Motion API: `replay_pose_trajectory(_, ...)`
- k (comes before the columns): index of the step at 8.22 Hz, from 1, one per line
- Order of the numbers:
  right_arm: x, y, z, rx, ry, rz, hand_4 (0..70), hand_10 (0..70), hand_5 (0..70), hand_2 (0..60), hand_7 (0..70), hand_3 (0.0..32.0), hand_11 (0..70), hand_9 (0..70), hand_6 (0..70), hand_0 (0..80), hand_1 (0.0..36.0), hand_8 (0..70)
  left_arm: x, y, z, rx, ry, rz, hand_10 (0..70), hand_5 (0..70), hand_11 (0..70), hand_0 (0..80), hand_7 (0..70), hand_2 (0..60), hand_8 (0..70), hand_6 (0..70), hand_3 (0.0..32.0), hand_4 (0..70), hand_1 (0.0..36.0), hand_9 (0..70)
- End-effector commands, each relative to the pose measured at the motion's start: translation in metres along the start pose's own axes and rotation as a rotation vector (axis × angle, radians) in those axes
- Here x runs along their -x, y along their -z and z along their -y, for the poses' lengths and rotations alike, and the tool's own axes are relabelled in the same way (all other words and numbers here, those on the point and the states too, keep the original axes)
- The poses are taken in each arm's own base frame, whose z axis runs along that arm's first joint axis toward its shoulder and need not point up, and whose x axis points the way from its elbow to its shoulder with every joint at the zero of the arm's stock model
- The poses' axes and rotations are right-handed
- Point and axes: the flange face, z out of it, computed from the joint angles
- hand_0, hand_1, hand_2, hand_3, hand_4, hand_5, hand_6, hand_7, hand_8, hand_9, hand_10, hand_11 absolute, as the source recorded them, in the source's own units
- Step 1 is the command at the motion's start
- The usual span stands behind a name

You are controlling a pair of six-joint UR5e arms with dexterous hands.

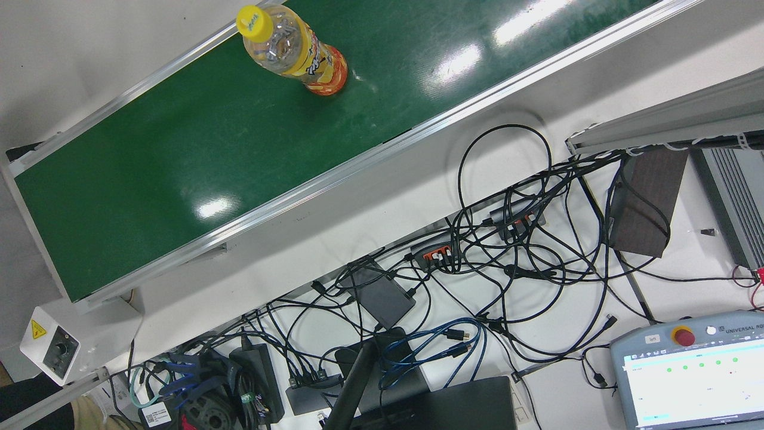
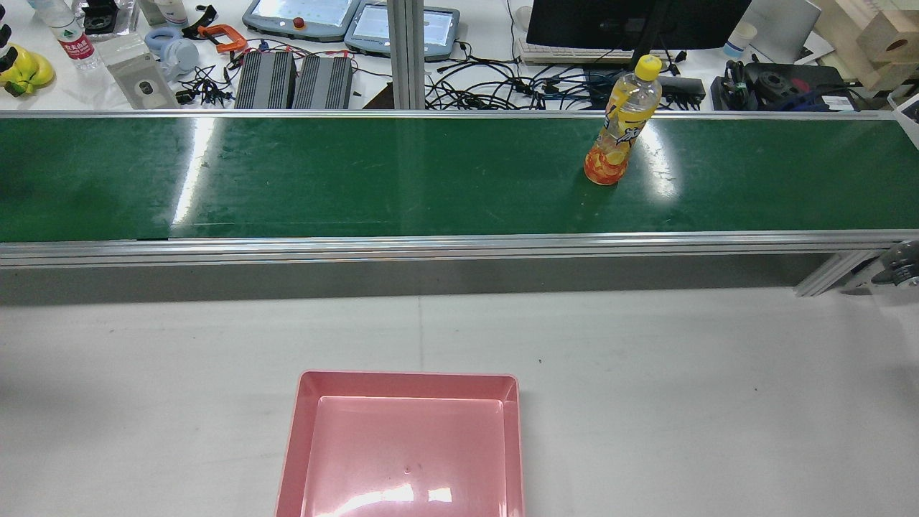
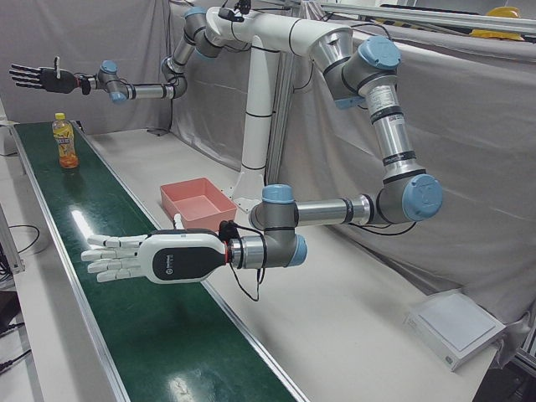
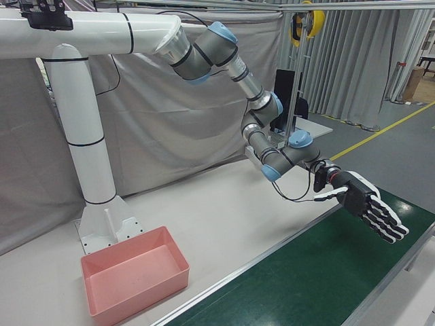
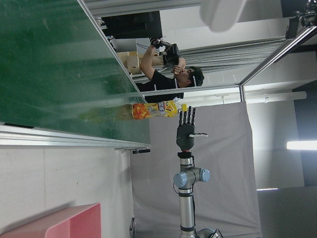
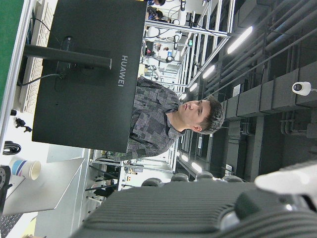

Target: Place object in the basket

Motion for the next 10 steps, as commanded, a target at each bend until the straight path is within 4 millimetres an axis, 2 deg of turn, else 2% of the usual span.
replay_pose_trajectory(1, 0.0000, 0.0000, 0.0000, 0.000, 0.000, 0.000, 0.0, 0.0, 0.0, 0.0, 0.0, 0.0, 0.0, 0.0, 0.0, 0.0, 0.0, 0.0, 0.0004, 0.0000, 0.0000, 0.000, 0.001, 0.001, 0.0, 13.5, 1.5, 80.0, 0.0, 0.0, 0.0, 0.0, 0.0, 0.4, 14.9, 0.0)
replay_pose_trajectory(10, -0.0001, 0.0002, 0.0007, -0.002, 0.000, 0.000, 0.0, 0.0, 0.0, 0.0, 0.0, 0.0, 0.0, 0.0, 0.0, 0.0, 0.0, 0.0, 0.0003, -0.0002, -0.0007, 0.001, 0.004, 0.000, 0.0, 12.7, 1.6, 79.3, 0.3, 0.0, 0.0, 0.0, 0.0, 0.0, 14.5, 0.0)
